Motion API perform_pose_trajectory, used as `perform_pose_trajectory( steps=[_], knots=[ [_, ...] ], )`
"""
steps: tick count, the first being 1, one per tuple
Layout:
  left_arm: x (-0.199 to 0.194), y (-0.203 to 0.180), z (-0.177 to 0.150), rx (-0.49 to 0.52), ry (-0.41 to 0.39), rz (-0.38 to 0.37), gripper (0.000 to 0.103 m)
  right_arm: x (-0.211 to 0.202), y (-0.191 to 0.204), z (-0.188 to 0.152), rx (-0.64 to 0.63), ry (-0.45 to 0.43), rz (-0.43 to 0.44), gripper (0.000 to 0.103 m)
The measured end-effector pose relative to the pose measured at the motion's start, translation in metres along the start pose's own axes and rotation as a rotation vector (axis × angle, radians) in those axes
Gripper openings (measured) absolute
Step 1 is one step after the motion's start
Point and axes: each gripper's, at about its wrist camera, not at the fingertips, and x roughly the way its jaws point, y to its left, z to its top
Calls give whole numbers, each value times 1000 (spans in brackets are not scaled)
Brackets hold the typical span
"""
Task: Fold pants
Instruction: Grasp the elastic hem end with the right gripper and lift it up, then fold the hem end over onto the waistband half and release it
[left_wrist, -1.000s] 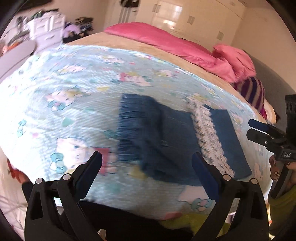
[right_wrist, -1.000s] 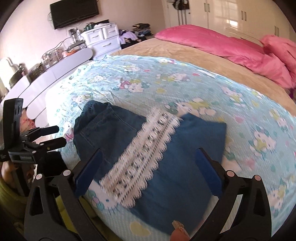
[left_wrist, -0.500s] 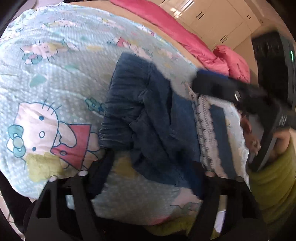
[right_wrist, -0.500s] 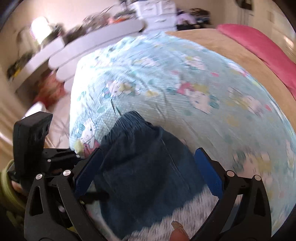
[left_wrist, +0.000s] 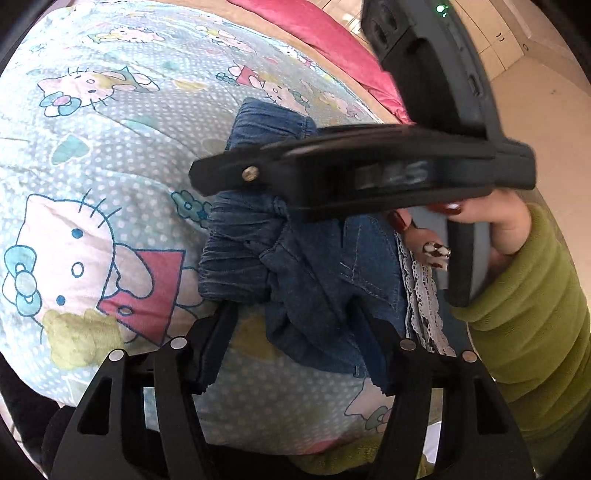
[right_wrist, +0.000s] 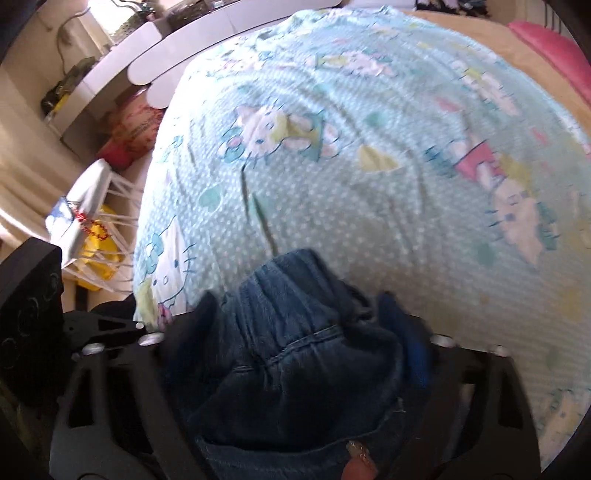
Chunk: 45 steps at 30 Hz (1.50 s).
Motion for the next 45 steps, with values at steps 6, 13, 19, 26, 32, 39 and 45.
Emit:
perform_pose_trajectory(
  steps=[6,13,19,26,32,39,45],
  knots=[
    [0,4,6,-57,-13,-67,79,-44,5,-20,-12,-161,3,29],
    [8,-24,12,-71,-38,-78,92,-112,-14,-60,80,-346,61,28],
    [20,-69,20,-11,-18,-155,83,-150,-34,-97,145,-439,65,31],
    [23,-134,17,162,-11,-274,82,-189,-55,-158,311,-587,38,69],
    [52,-173,-9,310,103,-278,84,-202,-77,-228,556,-623,-52,70],
    [66,-176,-22,361,135,-187,86,-170,-71,-251,566,-461,-267,72],
    [49,-163,-29,341,117,-203,86,-162,-73,-263,596,-428,-345,70]
  ],
)
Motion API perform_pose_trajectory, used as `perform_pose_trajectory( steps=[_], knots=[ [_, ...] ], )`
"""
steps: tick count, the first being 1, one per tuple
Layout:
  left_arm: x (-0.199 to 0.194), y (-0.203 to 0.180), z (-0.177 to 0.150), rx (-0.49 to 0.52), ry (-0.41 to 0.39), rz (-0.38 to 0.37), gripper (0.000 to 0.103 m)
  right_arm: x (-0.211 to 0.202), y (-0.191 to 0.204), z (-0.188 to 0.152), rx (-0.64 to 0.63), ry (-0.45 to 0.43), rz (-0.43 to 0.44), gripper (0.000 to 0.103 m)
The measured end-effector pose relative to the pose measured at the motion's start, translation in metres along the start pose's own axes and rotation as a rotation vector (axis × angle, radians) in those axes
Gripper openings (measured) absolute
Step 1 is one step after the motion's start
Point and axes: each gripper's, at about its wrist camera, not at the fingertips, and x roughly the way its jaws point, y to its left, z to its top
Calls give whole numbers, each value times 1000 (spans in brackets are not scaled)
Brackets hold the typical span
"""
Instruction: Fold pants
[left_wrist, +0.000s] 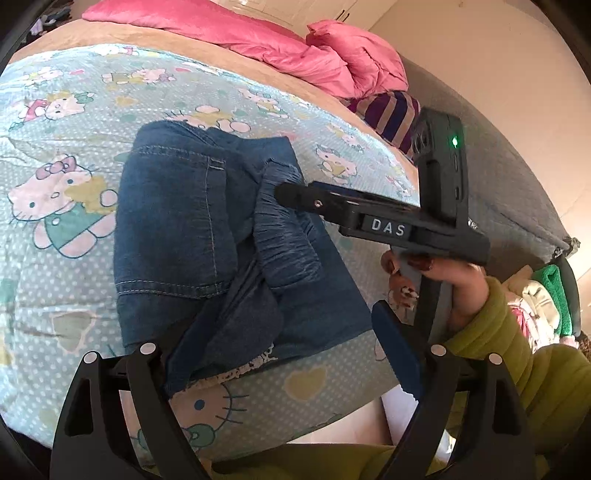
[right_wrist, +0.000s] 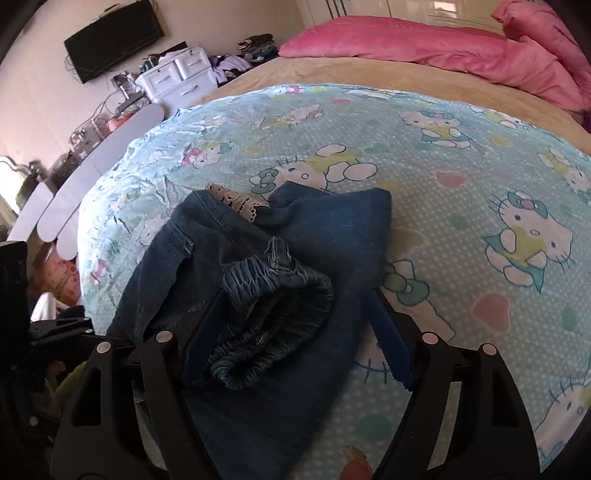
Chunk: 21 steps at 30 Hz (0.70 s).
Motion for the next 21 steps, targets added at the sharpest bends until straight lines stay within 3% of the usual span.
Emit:
perform_pose_trajectory(
  steps=[5,7,15,21],
  knots=[
    [-16,-9,-7,14,-53,45,89,-26,1,-5,-2,-68,10,72],
    [-23,-8,-8,17,-69,72,98,-39,4,-6,-1,-86,11,79],
    [-38,-8,-5,15,-101,121,98,-79,14,-18,-38,-155,-17,90],
    [-46,-12,-5,40,-116,209,98,-103,22,-30,-112,-193,-63,93]
  ],
)
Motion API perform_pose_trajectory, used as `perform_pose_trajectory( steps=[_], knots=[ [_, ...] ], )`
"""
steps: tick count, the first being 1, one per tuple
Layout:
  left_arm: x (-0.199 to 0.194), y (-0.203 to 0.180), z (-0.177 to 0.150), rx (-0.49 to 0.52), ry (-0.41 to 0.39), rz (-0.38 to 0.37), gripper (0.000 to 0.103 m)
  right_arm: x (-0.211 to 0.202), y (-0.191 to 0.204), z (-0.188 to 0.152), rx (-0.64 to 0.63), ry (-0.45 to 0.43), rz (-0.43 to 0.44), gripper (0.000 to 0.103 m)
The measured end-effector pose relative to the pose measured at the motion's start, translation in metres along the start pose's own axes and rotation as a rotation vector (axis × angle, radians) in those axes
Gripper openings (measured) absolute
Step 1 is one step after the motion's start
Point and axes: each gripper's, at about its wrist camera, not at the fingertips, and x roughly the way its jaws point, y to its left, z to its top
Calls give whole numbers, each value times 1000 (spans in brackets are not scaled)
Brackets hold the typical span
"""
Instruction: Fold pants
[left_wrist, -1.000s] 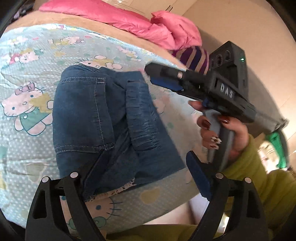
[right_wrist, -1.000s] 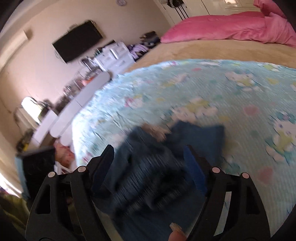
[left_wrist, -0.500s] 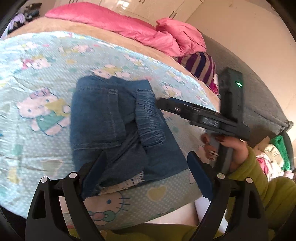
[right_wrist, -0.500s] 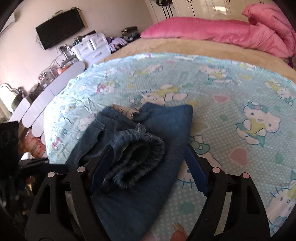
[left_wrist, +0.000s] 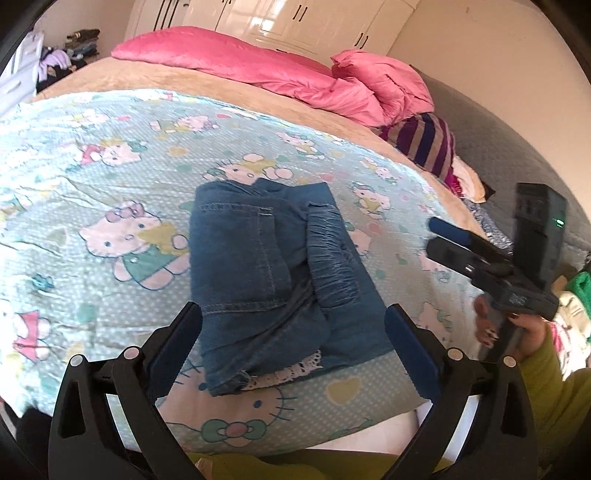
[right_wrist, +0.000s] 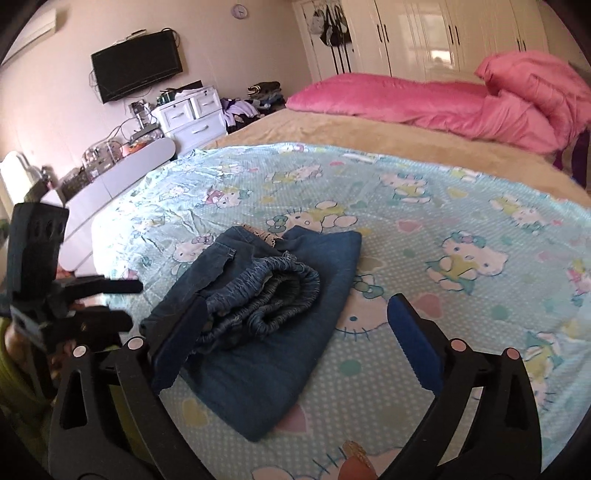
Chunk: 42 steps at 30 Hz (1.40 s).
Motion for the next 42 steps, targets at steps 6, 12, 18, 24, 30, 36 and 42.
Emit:
perform_pose_trajectory(
  steps=[6,12,18,24,30,36,42],
  knots=[
    [3,-1,8,21,3,61,98,-6,12,-15,-59,23,1,93],
    [8,1,15,28,13,102,98,-6,41,-29,-186,40,24,93],
    [17,15,28,14,26,137,98,3,72,-38,-288,75,120,86],
    [32,42,55,-47,30,141,97,14,106,-38,-403,87,185,72],
    [60,45,68,-38,73,78,43,30,128,-30,-513,101,215,59],
    [82,52,64,-47,98,72,34,57,146,-28,-662,182,211,46],
    [86,56,63,-52,91,61,36,80,166,-26,-810,188,149,43]
  ],
)
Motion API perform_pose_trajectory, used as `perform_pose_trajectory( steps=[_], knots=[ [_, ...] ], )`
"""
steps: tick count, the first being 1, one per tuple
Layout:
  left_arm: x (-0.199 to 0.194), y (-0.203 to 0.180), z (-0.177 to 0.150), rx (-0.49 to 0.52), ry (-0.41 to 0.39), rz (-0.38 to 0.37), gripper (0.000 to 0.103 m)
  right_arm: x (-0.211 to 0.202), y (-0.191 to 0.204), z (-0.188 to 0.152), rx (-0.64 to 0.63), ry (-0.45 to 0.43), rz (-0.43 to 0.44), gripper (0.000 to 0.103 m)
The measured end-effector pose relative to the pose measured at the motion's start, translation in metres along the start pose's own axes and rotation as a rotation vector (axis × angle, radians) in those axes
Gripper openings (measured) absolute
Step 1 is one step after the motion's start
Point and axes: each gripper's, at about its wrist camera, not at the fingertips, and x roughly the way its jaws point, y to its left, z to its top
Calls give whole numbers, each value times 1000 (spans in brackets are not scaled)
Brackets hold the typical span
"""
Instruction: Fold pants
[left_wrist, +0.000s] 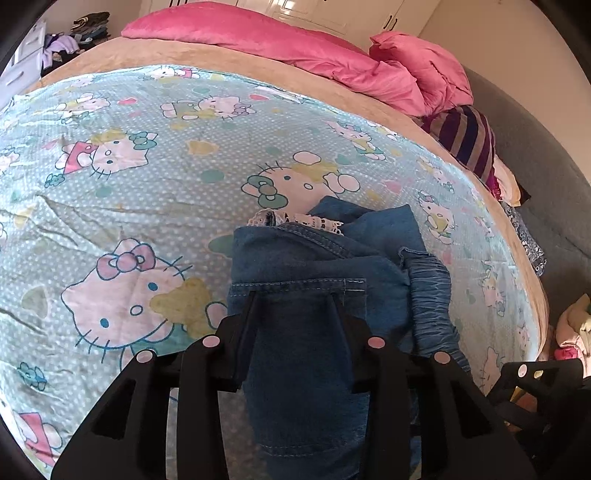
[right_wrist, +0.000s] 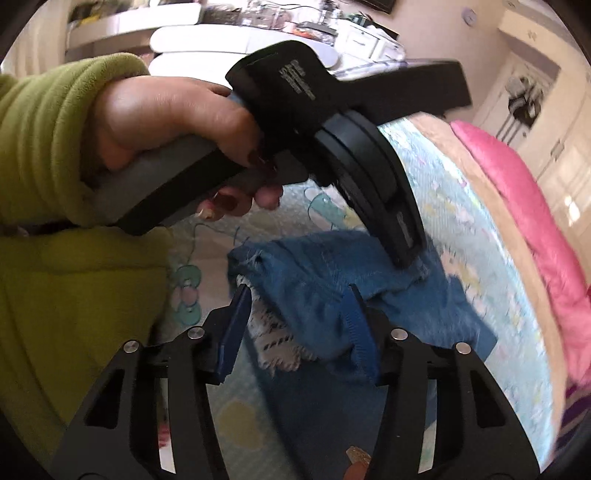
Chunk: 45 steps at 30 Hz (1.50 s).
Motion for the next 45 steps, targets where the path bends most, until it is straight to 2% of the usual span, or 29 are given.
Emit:
perform_pose_trajectory(
  steps=[2,4,7,11,14,19,24,40,45],
  knots=[
    [2,3,-1,-9,-1,-6,36,6,1,3,-19,1,18,18],
    [3,5,-1,-19,2,-12,36,6,2,3,-11,-14,59,8],
    [3,7,0,-24,0,-22,36,-9,3,0,34,-28,176,2],
    [3,8,-1,-21,-12,-28,37,-9,13,-12,16,7,163,2],
    [4,7,-2,-22,-15,-26,37,2,15,-21,67,4,168,4],
    [1,6,-4,-13,-23,-11,42,-9,21,-19,127,-21,178,19],
    [-1,6,-6,-12,-27,-6,48,-24,9,-18,248,-61,213,25],
    [-7,6,-9,-7,-35,-2,53,-47,11,-19,276,-86,197,35],
    [-10,8,-10,-15,-34,-4,57,-52,15,-8,230,-135,182,35]
  ],
)
